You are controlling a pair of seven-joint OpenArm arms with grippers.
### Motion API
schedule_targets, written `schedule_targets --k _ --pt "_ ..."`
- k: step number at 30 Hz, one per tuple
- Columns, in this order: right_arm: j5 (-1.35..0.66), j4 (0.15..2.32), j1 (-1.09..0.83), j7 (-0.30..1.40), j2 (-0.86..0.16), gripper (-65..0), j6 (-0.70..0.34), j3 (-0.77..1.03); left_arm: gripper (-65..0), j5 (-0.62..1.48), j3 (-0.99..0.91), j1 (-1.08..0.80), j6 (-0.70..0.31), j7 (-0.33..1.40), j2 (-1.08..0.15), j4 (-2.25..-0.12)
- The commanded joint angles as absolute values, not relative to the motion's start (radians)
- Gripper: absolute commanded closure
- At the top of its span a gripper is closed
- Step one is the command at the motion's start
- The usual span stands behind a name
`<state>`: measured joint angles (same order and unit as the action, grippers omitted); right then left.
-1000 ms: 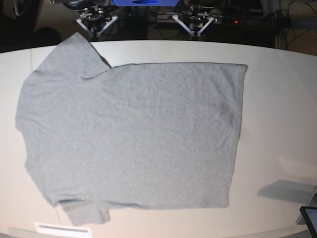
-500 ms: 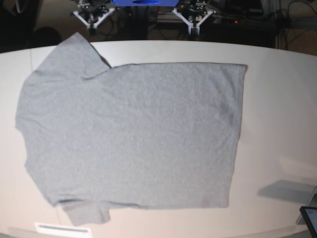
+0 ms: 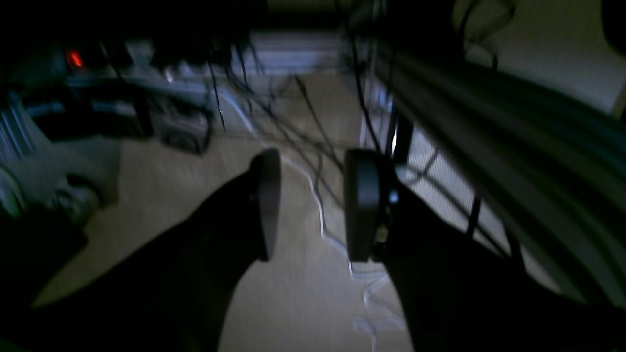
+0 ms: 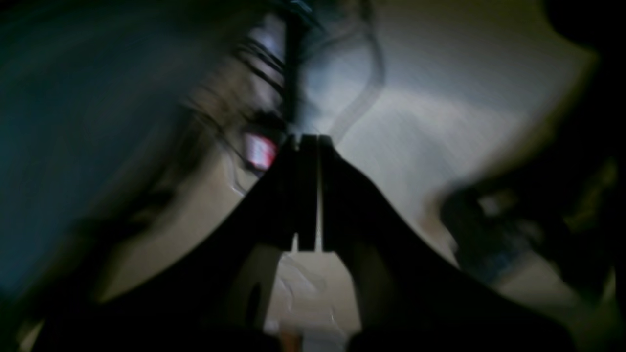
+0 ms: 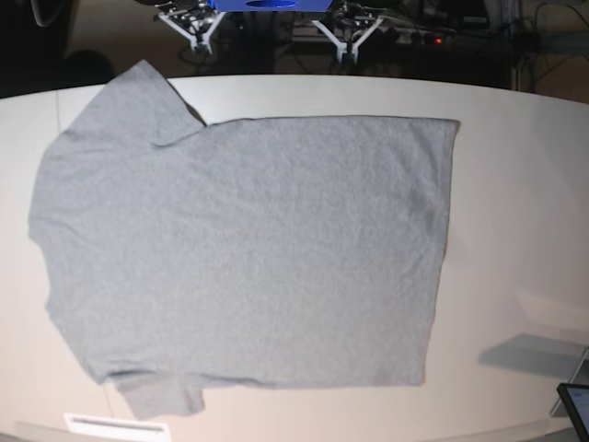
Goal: Fold the T-shirt properly
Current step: 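Open both grippers and move them toward the shirt's shoulder corners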
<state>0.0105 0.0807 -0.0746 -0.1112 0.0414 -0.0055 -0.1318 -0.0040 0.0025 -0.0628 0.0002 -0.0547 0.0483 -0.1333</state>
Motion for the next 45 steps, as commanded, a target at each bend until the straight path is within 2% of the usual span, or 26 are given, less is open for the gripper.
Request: schedule_targets --k 1,4,45 --pt "-0.010 0.082 -0.081 -0.145 0.028 -0.4 -0.001 -0.133 -22.0 -0.010 0.005 -0.084 0.002 -0.081 0.047 -0.134" --pt "-0.012 0.081 -0.097 -0.202 0.024 -0.4 -0.001 -0.131 -22.0 -0.010 0.005 -0.088 0.002 -0.120 0.044 -0.134" --pt "-0.012 0.081 -0.081 -0.179 0.027 -0.3 -0.001 -0.130 -22.0 -0.002 -0.004 -0.090 0.002 -0.120 0.047 -0.134"
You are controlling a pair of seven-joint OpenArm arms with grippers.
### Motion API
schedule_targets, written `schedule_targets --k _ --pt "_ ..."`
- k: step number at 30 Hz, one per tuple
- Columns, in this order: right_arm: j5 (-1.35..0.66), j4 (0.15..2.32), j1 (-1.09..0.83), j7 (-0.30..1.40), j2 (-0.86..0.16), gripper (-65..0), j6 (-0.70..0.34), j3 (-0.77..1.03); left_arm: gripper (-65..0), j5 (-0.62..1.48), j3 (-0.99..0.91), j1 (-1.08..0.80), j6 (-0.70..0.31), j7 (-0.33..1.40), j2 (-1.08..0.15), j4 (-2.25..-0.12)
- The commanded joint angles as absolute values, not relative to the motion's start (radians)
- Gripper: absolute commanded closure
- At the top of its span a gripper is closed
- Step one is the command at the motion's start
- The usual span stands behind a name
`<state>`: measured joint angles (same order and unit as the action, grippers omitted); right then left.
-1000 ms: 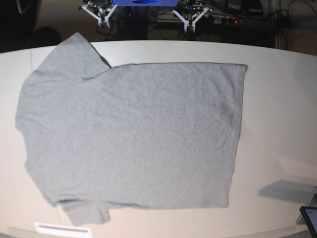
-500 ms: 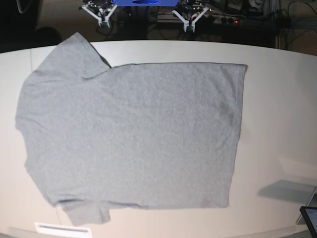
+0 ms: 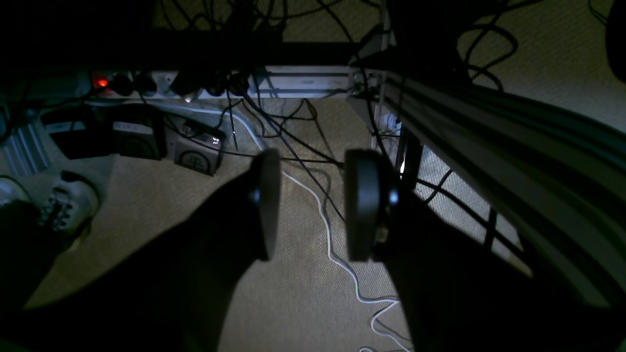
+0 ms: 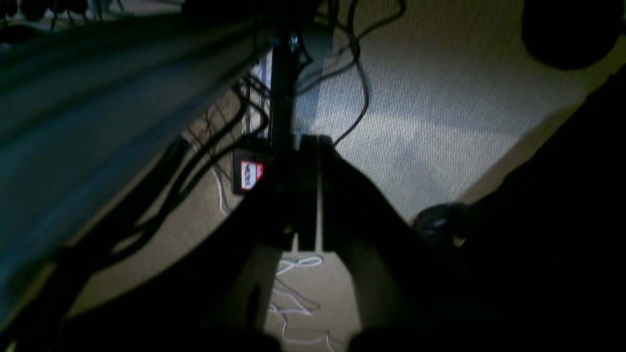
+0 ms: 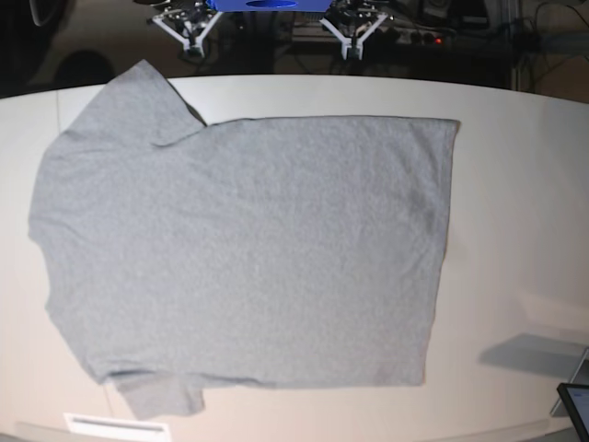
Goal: Fold the T-shirt properly
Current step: 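Open both grippers and move them toward the shirt's shoulder corners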
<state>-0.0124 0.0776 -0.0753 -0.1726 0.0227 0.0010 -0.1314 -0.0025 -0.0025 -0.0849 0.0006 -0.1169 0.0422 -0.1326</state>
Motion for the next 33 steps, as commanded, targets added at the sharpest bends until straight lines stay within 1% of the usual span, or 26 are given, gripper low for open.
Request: schedule_targets --k 1,11,15,18,23,33 --pt "-0.012 0.081 -0.081 -0.179 0.027 -0.3 -0.001 -0.130 -22.0 -0.002 -0.004 -0.090 0.002 -0.120 0.048 -0.134" --pt "-0.012 0.081 -0.114 -0.176 0.021 -0.3 0.001 -0.130 -22.0 -0.010 0.005 -0.131 0.002 -0.125 0.050 -0.153" --pt "-0.012 0.082 -0.154 -0.179 0.022 -0.3 0.002 -0.125 -22.0 -0.012 0.007 -0.217 0.002 -0.125 0.047 -0.243" --pt "-0.012 0.110 -0.188 -0.179 0.022 0.0 0.002 -0.070 -22.0 -0.012 0.007 -0.298 -0.007 -0.127 0.044 -0.349" --pt "-0.012 0.320 -0.329 -0.179 0.022 0.0 0.002 0.015 -22.0 -0.012 0.007 -0.417 -0.039 -0.127 0.042 -0.499" --pt "-0.012 0.831 -0.631 -0.179 0.021 0.0 0.002 0.016 -21.7 -0.012 0.007 -0.581 -0.047 -0.143 0.007 -0.766"
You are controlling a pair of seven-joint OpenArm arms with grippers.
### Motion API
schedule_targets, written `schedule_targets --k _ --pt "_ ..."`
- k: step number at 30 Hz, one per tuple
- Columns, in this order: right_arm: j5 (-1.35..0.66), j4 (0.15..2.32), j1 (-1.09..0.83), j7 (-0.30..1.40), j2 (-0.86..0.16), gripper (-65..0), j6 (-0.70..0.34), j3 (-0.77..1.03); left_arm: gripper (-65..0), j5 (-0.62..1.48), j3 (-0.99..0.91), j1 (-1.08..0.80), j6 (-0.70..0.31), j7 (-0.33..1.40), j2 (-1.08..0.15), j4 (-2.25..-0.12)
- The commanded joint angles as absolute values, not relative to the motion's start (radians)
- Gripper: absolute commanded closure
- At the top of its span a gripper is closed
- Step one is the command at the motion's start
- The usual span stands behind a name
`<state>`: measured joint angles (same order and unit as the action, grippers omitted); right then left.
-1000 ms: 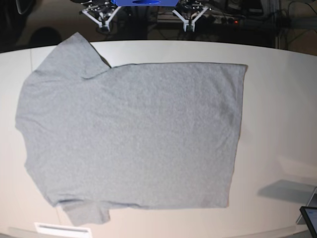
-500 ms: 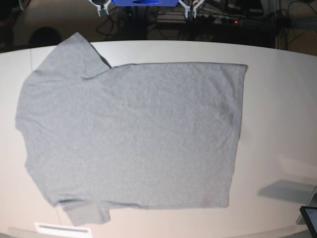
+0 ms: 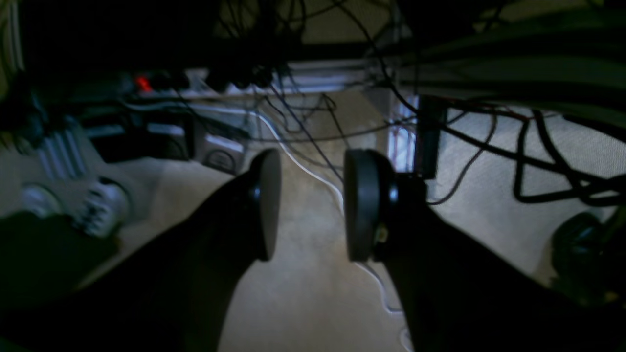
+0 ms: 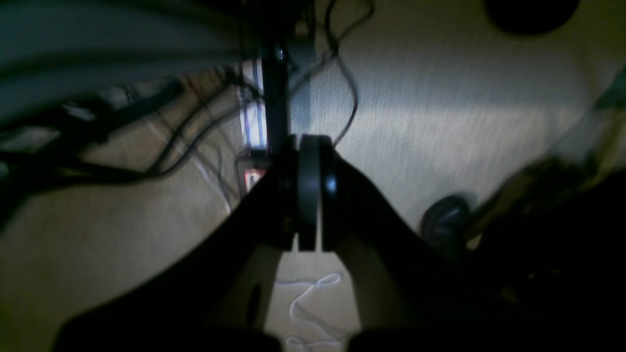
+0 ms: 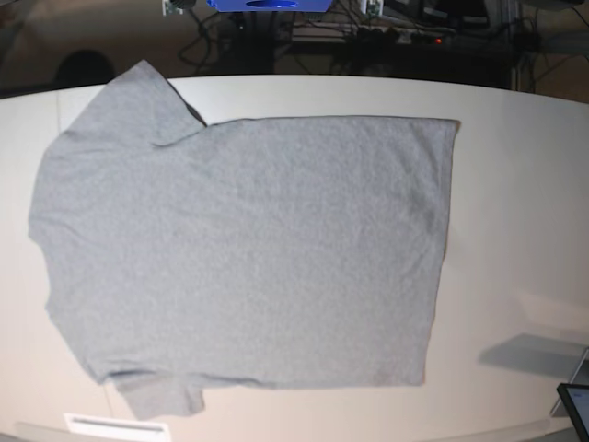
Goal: Fold the T-shirt properly
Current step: 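Open both grippers and move them toward the shirt's shoulder corners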
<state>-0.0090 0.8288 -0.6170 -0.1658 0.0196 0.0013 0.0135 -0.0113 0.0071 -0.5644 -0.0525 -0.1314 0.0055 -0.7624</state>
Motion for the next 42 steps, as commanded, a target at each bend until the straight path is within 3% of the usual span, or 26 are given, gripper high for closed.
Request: schedule_targets --k 1,6,20,32,42 --pt "-0.012 0.871 -0.653 -0.179 0.021 0.0 0.002 0.016 -21.5 -0.012 0.007 -0.596 -0.047 -0.174 -0.004 -0.789" --pt "-0.012 1.064 -0.760 -0.179 0.021 0.0 0.002 0.022 -21.5 -0.012 0.007 -0.665 -0.047 -0.429 -0.047 -0.826" --pt "-0.010 1.577 -1.000 -0.173 0.028 0.0 0.002 0.114 -21.5 -0.012 0.008 -0.773 -0.045 -0.854 -0.053 -0.865" --pt "-0.010 1.785 -1.064 -0.171 0.071 0.0 0.002 0.205 -21.5 -0.010 -0.005 -0.975 -0.042 -0.868 -0.053 -1.339" --pt "-0.012 1.873 -1.040 -0.177 0.082 0.0 0.001 0.360 -21.5 -0.008 -0.053 -1.021 -0.041 -0.869 -0.045 -1.494"
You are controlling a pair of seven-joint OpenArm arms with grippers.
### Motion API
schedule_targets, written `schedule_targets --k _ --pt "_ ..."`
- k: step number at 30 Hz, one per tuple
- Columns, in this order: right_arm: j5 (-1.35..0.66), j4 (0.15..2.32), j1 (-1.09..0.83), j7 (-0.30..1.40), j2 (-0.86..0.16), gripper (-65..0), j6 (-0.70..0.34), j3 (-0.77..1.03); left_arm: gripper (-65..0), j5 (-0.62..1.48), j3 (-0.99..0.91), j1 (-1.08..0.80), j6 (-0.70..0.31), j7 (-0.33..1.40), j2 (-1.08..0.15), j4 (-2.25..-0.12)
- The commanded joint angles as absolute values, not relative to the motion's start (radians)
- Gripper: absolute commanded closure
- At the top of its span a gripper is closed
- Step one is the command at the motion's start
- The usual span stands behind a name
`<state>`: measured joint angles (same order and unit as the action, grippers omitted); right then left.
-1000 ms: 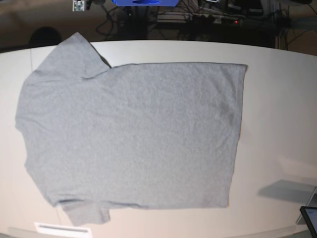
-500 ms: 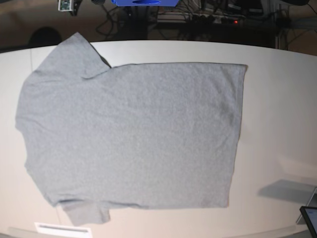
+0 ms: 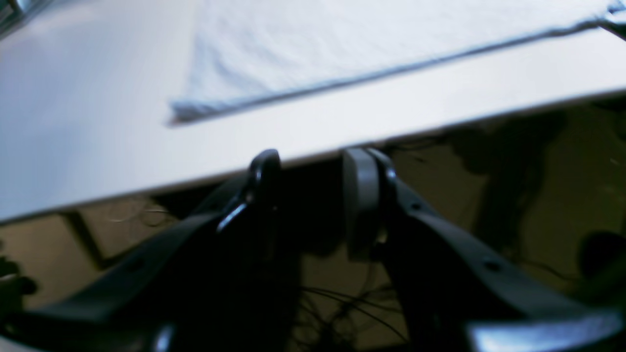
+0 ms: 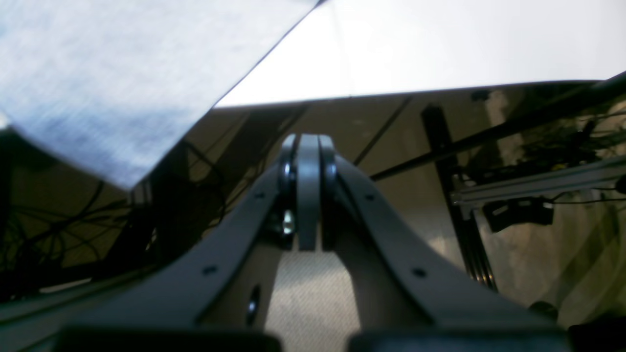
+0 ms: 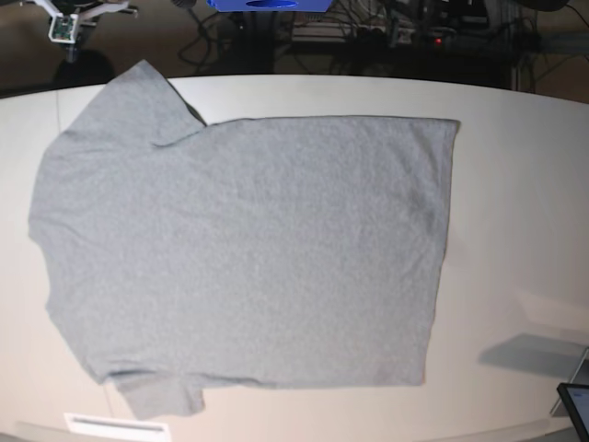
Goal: Fold the T-shirt properly
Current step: 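Open both grippers and move them toward the shirt's shoulder corners, then lower both grippers onto the shirt's shoulder edges beside the collar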
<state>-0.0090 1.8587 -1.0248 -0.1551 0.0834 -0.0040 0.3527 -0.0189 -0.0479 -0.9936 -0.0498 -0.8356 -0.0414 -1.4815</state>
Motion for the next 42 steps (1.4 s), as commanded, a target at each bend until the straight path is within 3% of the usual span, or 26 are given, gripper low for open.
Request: schedule_targets --k 1,12,17,20,24,28,32,35,39,42 --pt "-0.012 1.873 -1.033 -0.177 0.082 0.0 -0.001 0.364 -21.5 -0.008 -0.068 -1.024 -0.041 -0.869 -0.045 -1.509" --pt "-0.012 1.952 -0.958 -0.171 0.081 -0.1 -0.001 0.372 -21.5 -0.001 -0.194 -1.047 -0.041 -0.849 -0.044 -1.670" --pt "-0.012 1.969 -0.874 -0.076 0.076 -0.3 -0.002 0.371 -21.5 0.022 -0.217 -1.046 -0.041 -0.638 -0.050 -1.805" --pt "-0.012 1.991 -0.800 0.005 0.076 -0.4 -0.008 0.371 -21.5 0.173 -0.220 -1.020 -0.047 -0.510 -0.053 -1.885" --pt "-0.035 1.994 -0.705 0.045 0.084 -0.4 -0.091 0.375 -21.5 0.355 -0.222 -0.969 -0.048 -0.331 -0.170 -1.919" --pt "-0.266 1.997 -0.627 0.157 0.077 -1.0 -0.114 0.447 -21.5 0.503 -0.228 -0.918 -0.048 -0.183 -0.286 -1.917" --pt "-0.582 1.998 -0.608 0.335 0.053 -12.6 -0.143 0.573 -21.5 0.573 -0.220 -0.926 -0.056 -0.166 -0.371 -1.934" --pt "-0.762 1.998 -0.624 0.418 0.013 -18.4 -0.180 0.645 -21.5 0.648 -0.220 -0.940 -0.136 -0.160 -0.369 -1.952" --pt "-0.928 1.995 -0.639 0.506 -0.015 -18.9 -0.185 0.756 -21.5 0.779 -0.217 -0.969 -0.226 -0.159 -0.366 -1.949" --pt "-1.010 1.991 -0.618 0.619 -0.042 -19.0 -0.186 0.839 -21.5 0.763 -0.223 -0.970 -0.243 -0.157 -0.309 -1.942"
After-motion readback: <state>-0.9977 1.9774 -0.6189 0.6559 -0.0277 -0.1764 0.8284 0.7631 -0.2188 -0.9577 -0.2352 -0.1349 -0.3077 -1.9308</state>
